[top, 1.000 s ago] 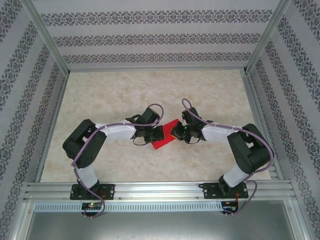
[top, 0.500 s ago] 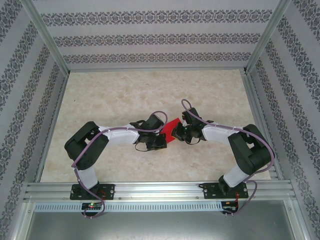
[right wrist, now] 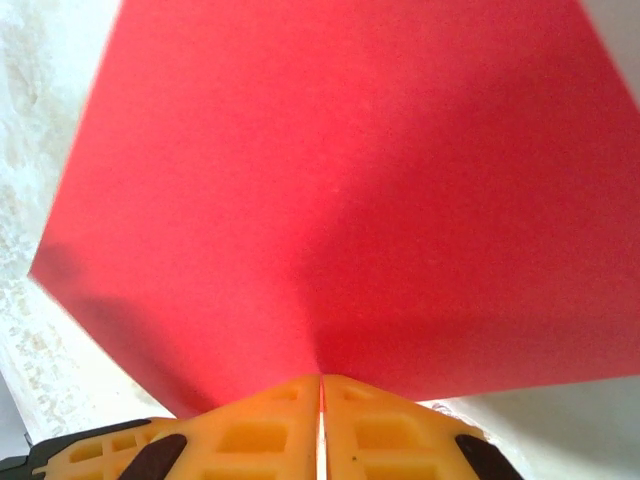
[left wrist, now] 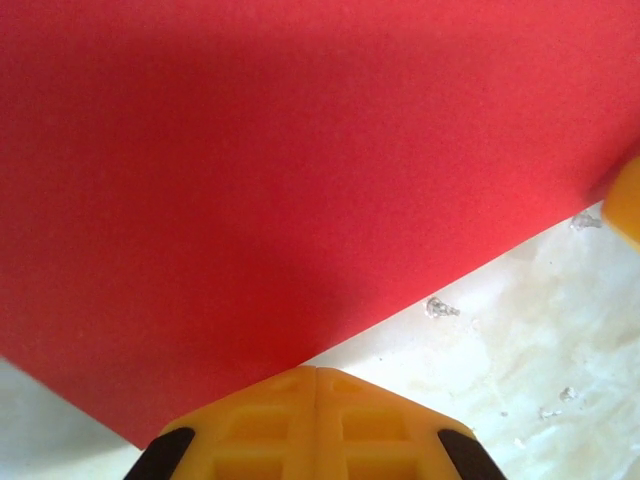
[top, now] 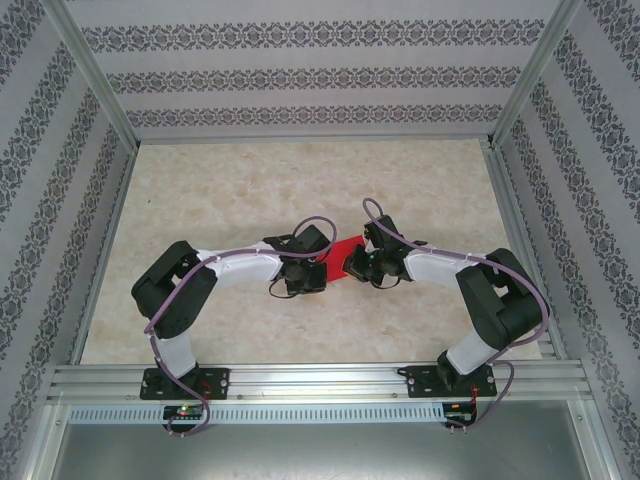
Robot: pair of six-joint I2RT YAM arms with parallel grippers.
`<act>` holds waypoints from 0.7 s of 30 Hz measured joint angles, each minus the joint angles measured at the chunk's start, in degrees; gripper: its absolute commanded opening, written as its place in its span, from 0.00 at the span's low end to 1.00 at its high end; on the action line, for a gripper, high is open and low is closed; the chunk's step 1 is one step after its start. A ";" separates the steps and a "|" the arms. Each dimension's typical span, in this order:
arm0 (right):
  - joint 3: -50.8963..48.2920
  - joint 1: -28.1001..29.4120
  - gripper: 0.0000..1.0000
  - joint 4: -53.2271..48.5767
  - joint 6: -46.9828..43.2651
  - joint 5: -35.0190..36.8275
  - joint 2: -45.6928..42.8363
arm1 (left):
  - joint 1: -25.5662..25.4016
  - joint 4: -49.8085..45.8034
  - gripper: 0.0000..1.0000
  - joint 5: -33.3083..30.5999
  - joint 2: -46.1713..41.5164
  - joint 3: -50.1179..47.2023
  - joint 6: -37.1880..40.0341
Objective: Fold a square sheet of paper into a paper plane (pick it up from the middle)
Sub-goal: Rotate the paper at the center of the table, then first fold in half a square sheet of paper at the center of the table.
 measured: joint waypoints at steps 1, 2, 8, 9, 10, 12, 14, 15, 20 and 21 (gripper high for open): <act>0.20 0.00 0.10 0.00 0.00 0.00 0.00 | 0.04 -0.35 0.05 -0.46 0.04 0.11 0.26; 0.42 0.00 0.10 0.09 0.02 0.00 0.00 | 0.15 -0.68 0.05 -0.63 0.04 0.24 0.46; 0.85 0.83 0.10 4.13 0.81 -0.09 0.02 | 0.35 2.38 0.04 1.38 -0.85 -1.11 0.74; 0.85 1.16 0.09 5.03 1.11 -0.11 0.11 | 0.35 3.82 0.04 2.12 -1.73 -2.08 0.35; 0.85 1.27 0.09 5.81 1.40 -0.13 0.24 | 0.35 5.07 0.03 2.67 -2.58 -2.89 0.00; 0.85 1.42 0.07 7.04 1.97 -0.15 0.87 | 0.35 7.89 0.02 3.23 -4.39 -4.28 -0.92; 0.85 1.40 0.05 8.07 2.49 -0.13 1.68 | 0.35 10.69 0.02 3.23 -5.25 -4.98 -2.08; 0.81 1.40 0.04 8.66 2.95 -0.13 2.05 | 0.35 12.39 0.01 3.21 -5.35 -5.33 -2.82; -0.68 1.40 0.02 10.99 4.35 -0.13 2.36 | 0.35 19.04 0.00 2.95 -4.76 -7.28 -6.45; -1.16 1.40 0.02 11.43 4.61 -0.15 2.36 | 0.35 20.02 0.00 2.80 -4.37 -7.50 -7.17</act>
